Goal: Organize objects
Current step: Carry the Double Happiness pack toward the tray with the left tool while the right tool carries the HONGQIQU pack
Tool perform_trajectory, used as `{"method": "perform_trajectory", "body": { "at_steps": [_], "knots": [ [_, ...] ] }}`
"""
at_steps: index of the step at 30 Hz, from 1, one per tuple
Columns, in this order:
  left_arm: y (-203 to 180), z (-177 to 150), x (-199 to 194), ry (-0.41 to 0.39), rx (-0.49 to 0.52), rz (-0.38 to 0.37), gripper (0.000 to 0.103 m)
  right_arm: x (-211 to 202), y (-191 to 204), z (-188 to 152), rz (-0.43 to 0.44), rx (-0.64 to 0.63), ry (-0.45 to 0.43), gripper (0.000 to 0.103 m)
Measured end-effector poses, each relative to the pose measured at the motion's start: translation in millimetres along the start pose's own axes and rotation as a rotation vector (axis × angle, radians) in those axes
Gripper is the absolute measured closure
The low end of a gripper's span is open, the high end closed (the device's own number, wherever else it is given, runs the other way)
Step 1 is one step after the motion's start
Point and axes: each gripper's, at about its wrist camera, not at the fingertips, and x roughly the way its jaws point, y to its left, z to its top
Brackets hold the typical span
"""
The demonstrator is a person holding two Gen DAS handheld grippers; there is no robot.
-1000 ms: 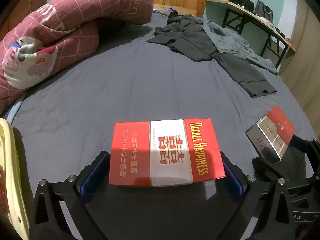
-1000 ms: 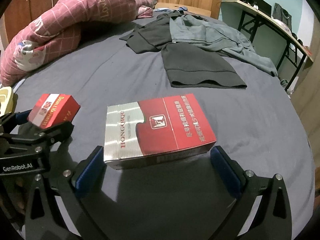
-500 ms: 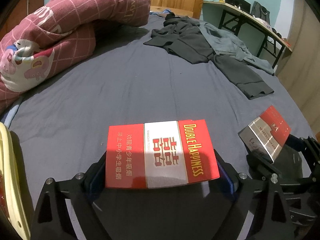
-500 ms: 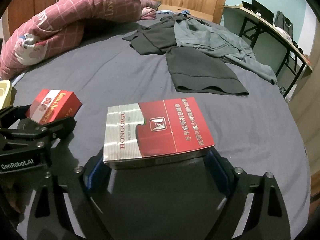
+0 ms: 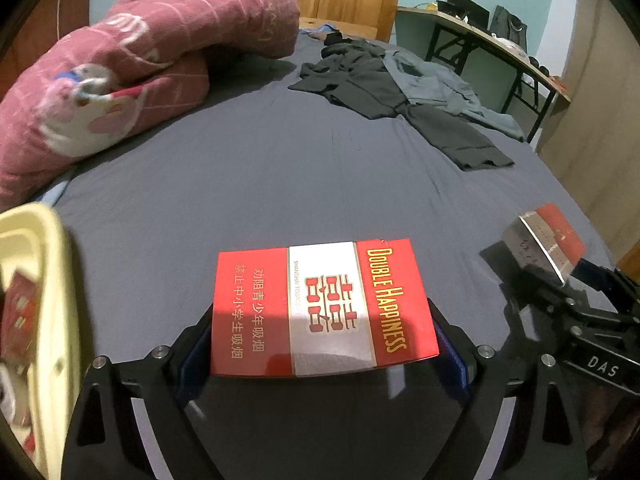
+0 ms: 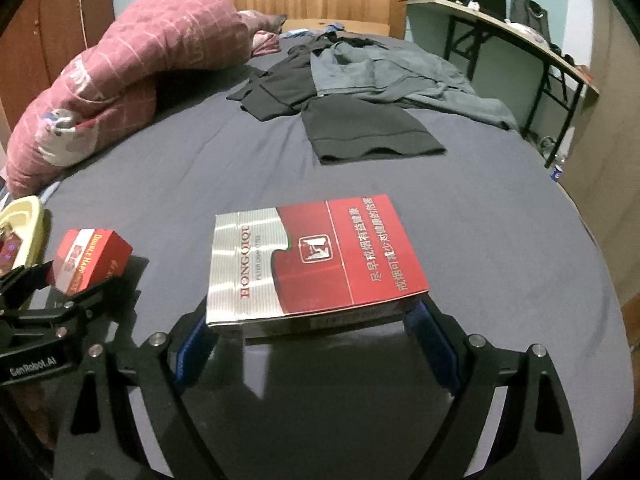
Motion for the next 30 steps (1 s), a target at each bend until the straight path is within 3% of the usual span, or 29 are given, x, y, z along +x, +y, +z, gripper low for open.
{"method": "perform_trajectory", "body": {
  "at_steps": [12,22,30],
  "knots": [
    [19,-51,-105,-0.046,-0.028,-0.026,0.013,-79,9,-56,-0.041,0.044,-0.002,0.014],
    [23,-51,-150,-0.080,-0.045,-0.026,0.013,-105,11,-49,-0.073,0.028,-0.038,0.014],
    [20,-44,-154,-0.094,-0.033,-0.019,0.013,-119,17,-40,-0.073,0.017,-0.061,0.014]
  ]
}}
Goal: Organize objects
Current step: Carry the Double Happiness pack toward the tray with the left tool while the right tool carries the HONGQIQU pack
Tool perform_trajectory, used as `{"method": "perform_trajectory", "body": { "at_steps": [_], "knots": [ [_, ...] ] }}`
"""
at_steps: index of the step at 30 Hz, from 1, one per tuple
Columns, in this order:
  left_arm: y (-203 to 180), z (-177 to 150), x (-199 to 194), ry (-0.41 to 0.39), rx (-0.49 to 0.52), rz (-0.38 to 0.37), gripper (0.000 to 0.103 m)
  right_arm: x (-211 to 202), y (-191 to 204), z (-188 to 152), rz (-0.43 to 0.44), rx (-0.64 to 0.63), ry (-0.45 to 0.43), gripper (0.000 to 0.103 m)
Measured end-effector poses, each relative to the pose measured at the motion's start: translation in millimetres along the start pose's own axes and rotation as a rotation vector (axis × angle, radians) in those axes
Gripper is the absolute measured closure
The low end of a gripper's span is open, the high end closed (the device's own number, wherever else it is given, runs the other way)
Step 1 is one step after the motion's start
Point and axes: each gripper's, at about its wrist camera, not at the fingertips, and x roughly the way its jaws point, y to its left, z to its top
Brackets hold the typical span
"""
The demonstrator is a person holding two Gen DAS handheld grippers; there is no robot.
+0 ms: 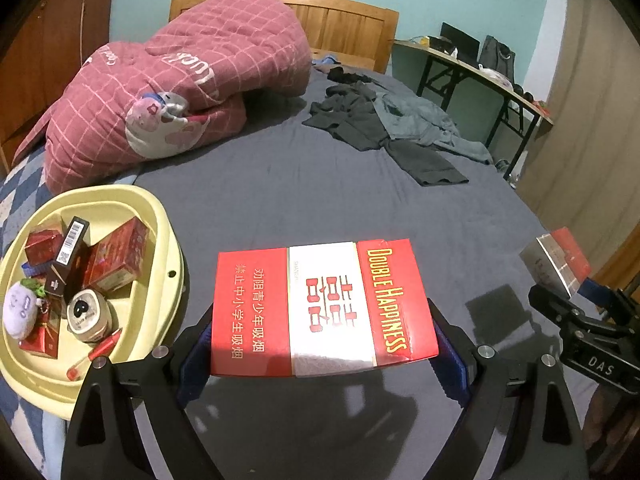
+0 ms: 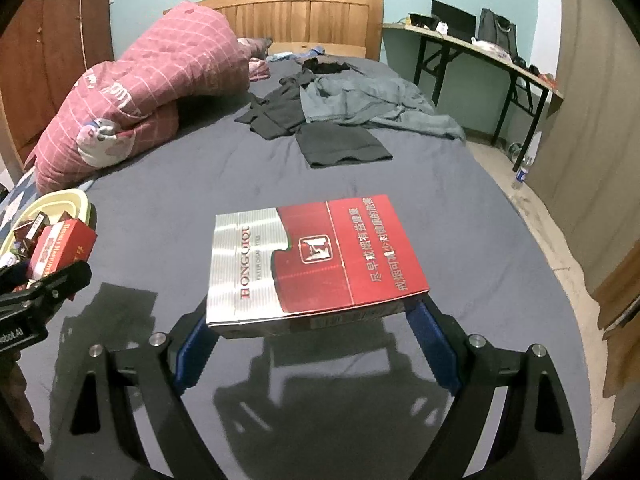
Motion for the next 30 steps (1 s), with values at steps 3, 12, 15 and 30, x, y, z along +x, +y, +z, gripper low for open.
{"method": "perform_trajectory", "body": {
  "at_steps": [3,12,15,30],
  "knots": [
    [0,7,-2,-0.008,-0.005,0.004,0.013,-7,2,5,-0.001,-0.013,-0.007,0.014],
    [-7,22,-39,-0.065,0.010,0.001,0.012,-33,8,24,-0.006,-0.032,-0.051,0.014],
    [-5,21,-45,-0.071,0.013,0.009,0.012,-35,12,25,-0.005,-0.040,-0.052,0.014],
    [43,9,-62,-0.063,-0.022,0.075,0.012,-35,66,23,0.046,-0.093,-0.053,0.014]
  ]
}}
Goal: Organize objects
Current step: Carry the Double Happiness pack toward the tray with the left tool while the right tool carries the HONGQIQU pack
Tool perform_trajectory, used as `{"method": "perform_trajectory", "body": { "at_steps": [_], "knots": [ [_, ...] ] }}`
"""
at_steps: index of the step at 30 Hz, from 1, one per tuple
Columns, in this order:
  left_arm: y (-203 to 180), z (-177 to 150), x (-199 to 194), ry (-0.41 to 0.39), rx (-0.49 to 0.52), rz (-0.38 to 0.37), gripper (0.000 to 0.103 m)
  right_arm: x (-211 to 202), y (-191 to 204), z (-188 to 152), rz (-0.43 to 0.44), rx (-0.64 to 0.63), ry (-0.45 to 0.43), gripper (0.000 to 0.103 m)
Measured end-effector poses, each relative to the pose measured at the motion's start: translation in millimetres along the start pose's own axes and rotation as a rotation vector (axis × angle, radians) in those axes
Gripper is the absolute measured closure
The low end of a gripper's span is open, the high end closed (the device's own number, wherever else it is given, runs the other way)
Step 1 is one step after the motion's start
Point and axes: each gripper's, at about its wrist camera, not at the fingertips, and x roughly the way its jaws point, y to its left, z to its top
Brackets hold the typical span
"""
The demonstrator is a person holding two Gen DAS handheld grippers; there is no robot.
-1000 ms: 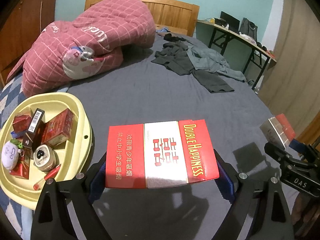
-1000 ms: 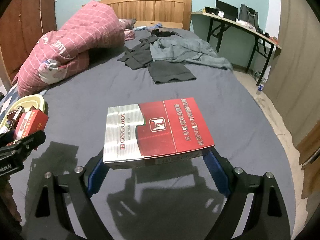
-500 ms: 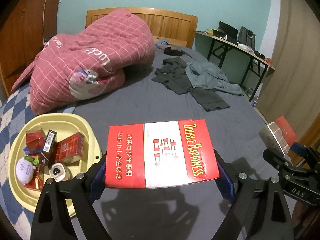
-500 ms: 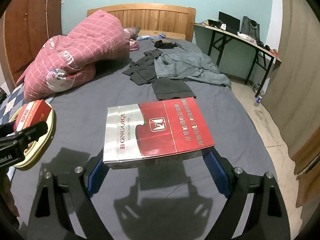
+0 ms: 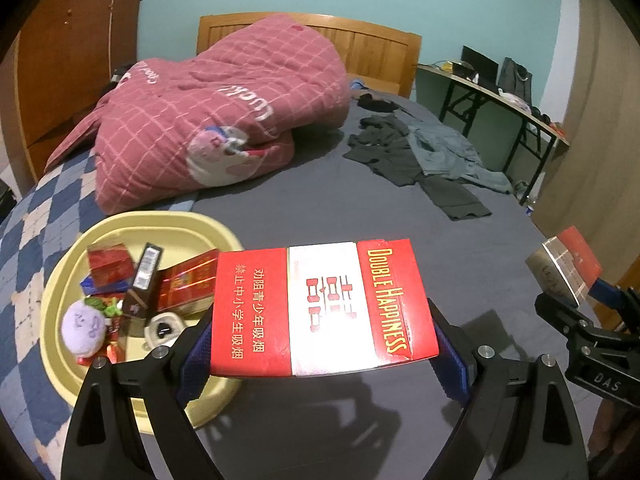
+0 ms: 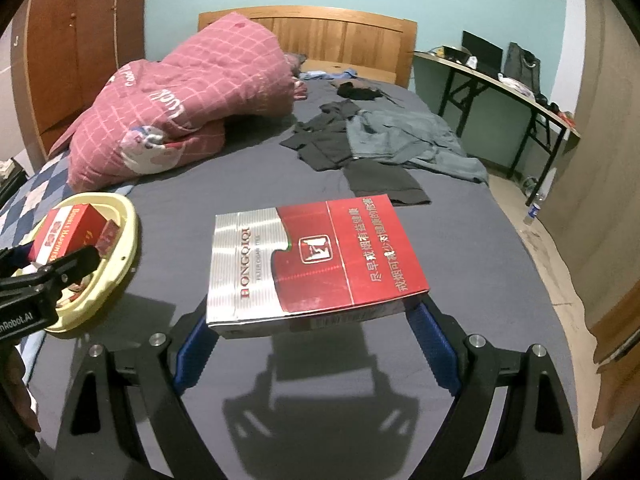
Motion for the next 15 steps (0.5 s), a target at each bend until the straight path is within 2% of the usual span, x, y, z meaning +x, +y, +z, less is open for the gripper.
{"method": "perform_trajectory", "body": {
  "at_steps": [15],
  "knots": [
    [84,-3,-29,-0.011,-0.055,0.100,0.012,2,103,10,0.125,-0.086,-0.003,0.014]
  ]
}}
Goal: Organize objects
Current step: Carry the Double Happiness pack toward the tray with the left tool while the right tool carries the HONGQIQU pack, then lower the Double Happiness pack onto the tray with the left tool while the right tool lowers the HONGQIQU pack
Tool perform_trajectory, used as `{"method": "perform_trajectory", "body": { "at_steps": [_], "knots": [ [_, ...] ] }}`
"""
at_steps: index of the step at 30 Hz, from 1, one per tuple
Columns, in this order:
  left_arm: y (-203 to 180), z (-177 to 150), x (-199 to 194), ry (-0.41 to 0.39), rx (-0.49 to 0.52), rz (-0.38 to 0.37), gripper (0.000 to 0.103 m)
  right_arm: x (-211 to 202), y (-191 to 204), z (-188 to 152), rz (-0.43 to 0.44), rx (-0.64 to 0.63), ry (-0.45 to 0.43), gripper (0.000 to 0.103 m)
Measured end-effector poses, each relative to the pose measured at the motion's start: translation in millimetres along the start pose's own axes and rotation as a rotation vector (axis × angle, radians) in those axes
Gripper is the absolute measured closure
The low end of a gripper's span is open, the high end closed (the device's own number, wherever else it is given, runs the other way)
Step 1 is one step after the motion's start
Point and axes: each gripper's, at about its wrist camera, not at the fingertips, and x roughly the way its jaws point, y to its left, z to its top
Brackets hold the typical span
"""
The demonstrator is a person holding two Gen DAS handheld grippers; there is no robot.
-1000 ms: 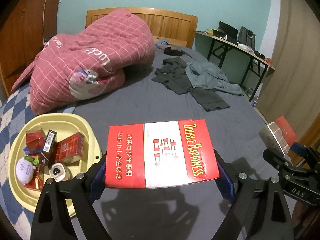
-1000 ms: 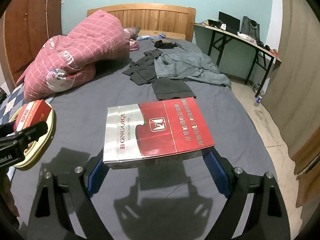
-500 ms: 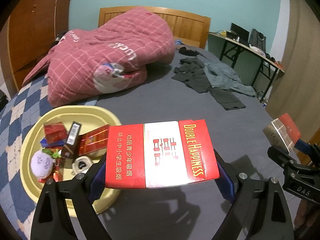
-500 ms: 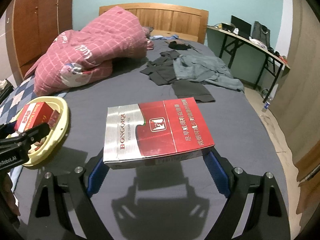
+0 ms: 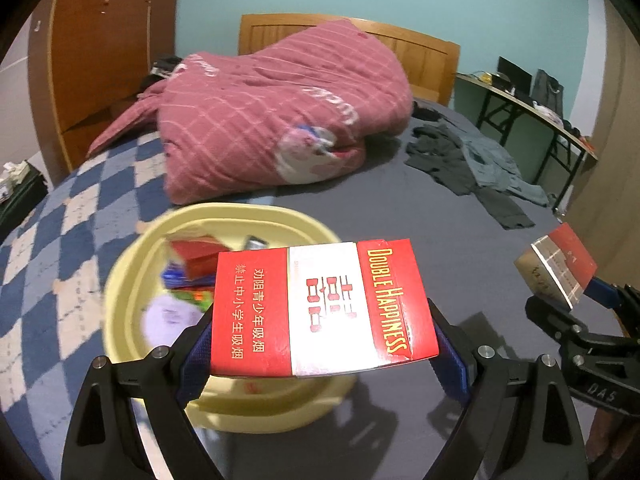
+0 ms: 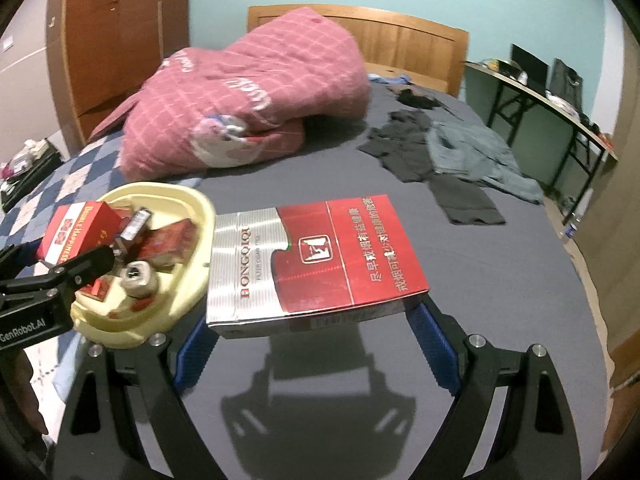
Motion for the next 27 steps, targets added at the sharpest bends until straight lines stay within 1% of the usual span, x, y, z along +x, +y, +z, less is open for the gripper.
{"method": "perform_trajectory", "body": {
  "at_steps": [10,13,18,23,27],
  "knots": [
    [64,5,-23,-0.025,-0.056,0.071,0.012,6,77,12,0.089,-0.064,-0.006,0.014],
    [80,7,-27,-0.034,-0.081,0.083,0.012,5,92,16,0.096,-0.085,-0.011,0.014],
    [95,11,-31,-0.047,-0.101,0.088,0.012,7,109,21,0.104,-0.107,-0.013,0.014],
    [105,13,-21,-0.044,-0.128,0.076,0.012,11,121,22,0.111,-0.121,-0.008,0.014],
    [105,12,2,-0.029,-0.116,0.079,0.012,21,132,14,0.123,-0.153,0.012,0.014]
  ]
}}
